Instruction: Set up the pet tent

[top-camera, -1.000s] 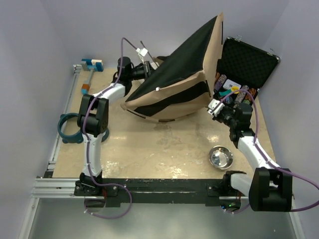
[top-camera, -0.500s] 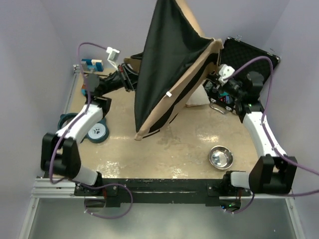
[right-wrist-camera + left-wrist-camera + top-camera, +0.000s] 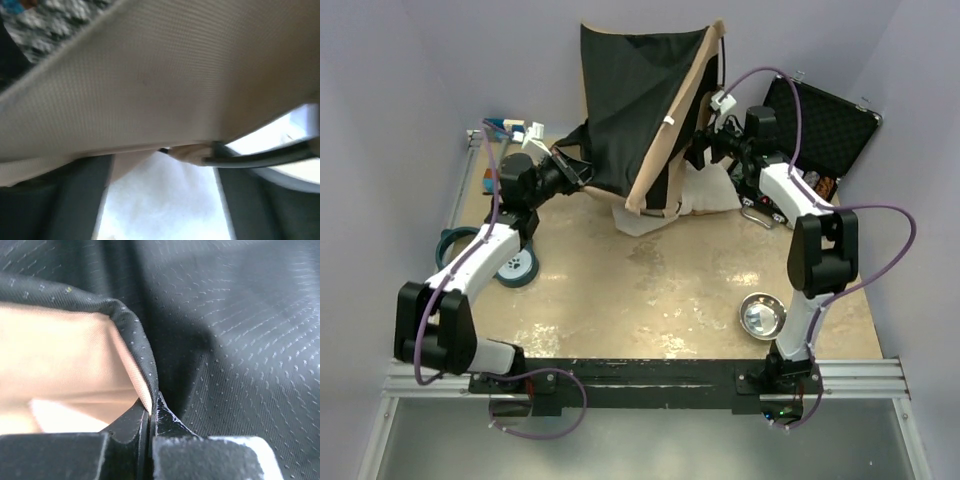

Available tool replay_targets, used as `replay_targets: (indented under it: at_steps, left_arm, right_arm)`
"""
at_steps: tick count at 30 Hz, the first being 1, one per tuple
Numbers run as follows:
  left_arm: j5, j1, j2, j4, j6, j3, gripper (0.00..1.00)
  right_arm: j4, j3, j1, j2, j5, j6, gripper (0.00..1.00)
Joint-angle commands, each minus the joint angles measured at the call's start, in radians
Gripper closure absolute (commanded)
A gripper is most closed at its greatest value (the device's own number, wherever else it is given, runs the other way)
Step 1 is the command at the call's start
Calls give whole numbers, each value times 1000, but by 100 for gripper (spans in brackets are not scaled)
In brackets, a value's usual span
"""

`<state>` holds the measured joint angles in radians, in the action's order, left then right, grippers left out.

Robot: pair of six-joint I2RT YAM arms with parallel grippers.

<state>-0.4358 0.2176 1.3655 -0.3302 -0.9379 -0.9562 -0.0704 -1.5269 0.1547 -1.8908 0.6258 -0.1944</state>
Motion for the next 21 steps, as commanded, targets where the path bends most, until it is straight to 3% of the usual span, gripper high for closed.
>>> replay_targets:
  at_steps: [1,5,10,17,21]
  left_arm:
    - [124,28,81,-29,-55,-96,100]
    - [138,29,118,-61,-71,-128,100]
    - [144,29,119,-84,-101,-112,100]
    - [131,29,109,-129,-110,-93,100]
    - [160,29,100,-112,-113,-113,100]
  right_arm:
    - [150,-86,-55,18,-118,16,2]
    - [257,-23,-104,48,-162,-92,1]
    - [362,-1,-152,97,-109,-131,2]
    - [333,7,-196,127,32,-131,2]
    - [239,86,-239,222,110,-161,1]
